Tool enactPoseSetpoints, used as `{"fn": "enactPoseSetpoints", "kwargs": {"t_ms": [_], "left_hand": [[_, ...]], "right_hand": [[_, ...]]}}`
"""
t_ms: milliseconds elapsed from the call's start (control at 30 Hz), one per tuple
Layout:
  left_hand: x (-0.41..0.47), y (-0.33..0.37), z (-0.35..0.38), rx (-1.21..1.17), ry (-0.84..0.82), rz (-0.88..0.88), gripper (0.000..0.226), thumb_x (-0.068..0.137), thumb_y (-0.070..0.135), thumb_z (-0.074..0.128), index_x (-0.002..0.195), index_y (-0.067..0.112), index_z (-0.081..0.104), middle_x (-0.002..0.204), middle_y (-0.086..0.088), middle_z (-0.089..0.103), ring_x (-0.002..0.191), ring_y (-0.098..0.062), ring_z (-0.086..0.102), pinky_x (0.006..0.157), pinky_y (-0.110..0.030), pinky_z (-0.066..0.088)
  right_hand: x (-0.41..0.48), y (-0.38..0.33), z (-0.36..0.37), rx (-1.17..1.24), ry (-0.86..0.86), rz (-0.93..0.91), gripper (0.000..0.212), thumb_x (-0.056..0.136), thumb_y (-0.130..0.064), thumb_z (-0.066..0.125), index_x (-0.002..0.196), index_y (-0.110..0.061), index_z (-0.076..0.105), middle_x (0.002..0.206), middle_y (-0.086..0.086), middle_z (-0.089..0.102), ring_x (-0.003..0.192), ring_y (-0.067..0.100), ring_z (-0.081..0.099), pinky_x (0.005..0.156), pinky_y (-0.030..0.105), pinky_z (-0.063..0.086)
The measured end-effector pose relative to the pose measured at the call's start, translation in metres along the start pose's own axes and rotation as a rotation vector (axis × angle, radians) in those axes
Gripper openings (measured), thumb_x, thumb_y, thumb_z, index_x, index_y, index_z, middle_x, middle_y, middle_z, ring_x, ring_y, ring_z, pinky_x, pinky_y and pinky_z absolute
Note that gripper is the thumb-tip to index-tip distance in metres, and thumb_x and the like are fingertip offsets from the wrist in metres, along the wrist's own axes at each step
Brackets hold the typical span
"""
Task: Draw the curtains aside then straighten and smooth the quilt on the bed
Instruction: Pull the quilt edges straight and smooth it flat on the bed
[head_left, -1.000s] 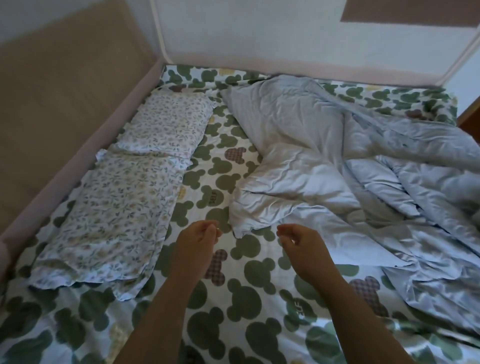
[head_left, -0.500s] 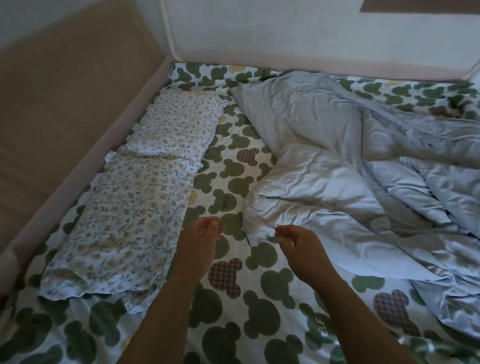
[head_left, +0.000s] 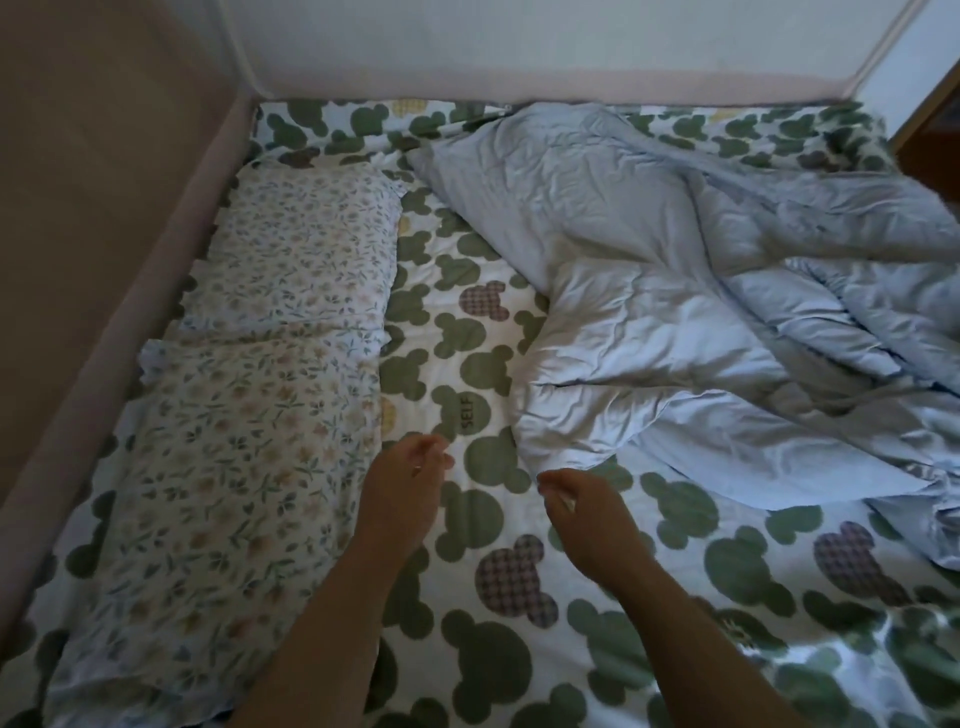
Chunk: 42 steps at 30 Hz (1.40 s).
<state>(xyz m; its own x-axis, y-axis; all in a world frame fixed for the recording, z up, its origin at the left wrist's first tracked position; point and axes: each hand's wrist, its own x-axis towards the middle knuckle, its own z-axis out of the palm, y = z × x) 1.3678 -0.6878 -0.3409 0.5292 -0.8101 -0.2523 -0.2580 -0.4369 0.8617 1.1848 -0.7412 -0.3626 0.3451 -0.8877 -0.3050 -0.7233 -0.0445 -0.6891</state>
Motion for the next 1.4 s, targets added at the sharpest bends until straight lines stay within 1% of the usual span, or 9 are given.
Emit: {"fn": "enactPoseSetpoints", "kwargs": {"t_ms": [133,233,333,467,633,867,1067,1200,1400], "left_hand": [[0.034,-0.026,0.01,0.099,-0.055,0.061,0.021,0.096,0.021,0.049,0.097,0.012,0.068,0.086,-0.002,0.07,0.079,-0.014,0.065,0.064,-0.018,0.048],[0.058,-0.049,0.032,0.171,-0.081,0.124,0.022,0.092,0.024,0.052,0.097,0.012,0.069,0.088,-0.007,0.071,0.079,-0.019,0.065,0.069,-0.029,0.052],[0.082,-0.074,0.067,0.248,-0.114,0.151,0.018,0.096,0.02,0.051,0.105,0.014,0.066,0.095,0.001,0.068,0.081,-0.011,0.06,0.068,-0.02,0.045],[0.114,-0.104,0.125,0.305,-0.207,0.179,0.022,0.096,0.021,0.05,0.115,0.019,0.062,0.107,0.005,0.064,0.097,-0.012,0.06,0.084,-0.029,0.05],[0.156,-0.14,0.19,0.637,-0.271,0.423,0.041,0.091,0.014,0.055,0.131,0.021,0.052,0.122,-0.002,0.06,0.111,-0.023,0.056,0.093,-0.038,0.047],[0.212,-0.172,0.239,0.944,-0.317,0.633,0.061,0.084,0.007,0.06,0.138,0.027,0.042,0.143,-0.003,0.039,0.132,-0.029,0.036,0.109,-0.04,0.032],[0.235,-0.182,0.254,1.112,-0.359,0.772,0.029,0.091,0.027,0.051,0.114,0.02,0.068,0.124,-0.003,0.054,0.123,-0.029,0.042,0.104,-0.042,0.034],[0.228,-0.178,0.252,1.164,-0.435,0.777,0.031,0.096,0.027,0.044,0.114,0.015,0.067,0.119,-0.005,0.062,0.118,-0.028,0.049,0.101,-0.039,0.037],[0.192,-0.169,0.239,1.316,-0.462,0.68,0.032,0.101,0.028,0.035,0.11,0.018,0.064,0.114,-0.005,0.062,0.113,-0.028,0.051,0.091,-0.038,0.041]], "right_hand": [[0.024,0.011,0.024,-0.055,0.006,0.04,0.033,0.096,-0.012,0.046,0.126,-0.014,0.06,0.127,-0.001,0.061,0.115,0.011,0.055,0.089,0.012,0.032],[0.049,0.035,0.036,-0.087,0.004,0.069,0.034,0.094,-0.011,0.045,0.125,-0.016,0.06,0.128,-0.001,0.061,0.116,0.014,0.056,0.092,0.019,0.038],[0.077,0.069,0.05,-0.134,0.003,0.111,0.036,0.095,-0.014,0.045,0.13,-0.02,0.055,0.133,0.0,0.057,0.12,0.017,0.053,0.098,0.028,0.04],[0.116,0.12,0.069,-0.211,-0.023,0.132,0.044,0.095,-0.013,0.046,0.139,-0.02,0.044,0.146,0.001,0.04,0.13,0.018,0.043,0.103,0.029,0.036],[0.162,0.172,0.086,-0.443,-0.032,0.073,0.062,0.087,0.006,0.041,0.145,-0.013,0.029,0.152,0.008,0.027,0.138,0.026,0.031,0.11,0.037,0.032],[0.22,0.219,0.101,-0.691,0.013,-0.067,0.05,0.087,-0.009,0.056,0.135,-0.018,0.046,0.147,0.008,0.036,0.14,0.024,0.027,0.115,0.039,0.021],[0.238,0.231,0.104,-0.733,0.008,-0.122,0.031,0.086,-0.015,0.054,0.115,-0.019,0.064,0.118,0.006,0.062,0.116,0.025,0.052,0.103,0.033,0.033],[0.229,0.23,0.106,-0.647,-0.067,-0.054,0.028,0.09,-0.016,0.05,0.115,-0.013,0.062,0.12,0.012,0.061,0.113,0.031,0.055,0.091,0.037,0.044],[0.204,0.223,0.112,-0.555,-0.258,0.018,0.026,0.094,-0.026,0.045,0.112,-0.013,0.059,0.119,0.012,0.06,0.112,0.032,0.055,0.079,0.033,0.04]]}}
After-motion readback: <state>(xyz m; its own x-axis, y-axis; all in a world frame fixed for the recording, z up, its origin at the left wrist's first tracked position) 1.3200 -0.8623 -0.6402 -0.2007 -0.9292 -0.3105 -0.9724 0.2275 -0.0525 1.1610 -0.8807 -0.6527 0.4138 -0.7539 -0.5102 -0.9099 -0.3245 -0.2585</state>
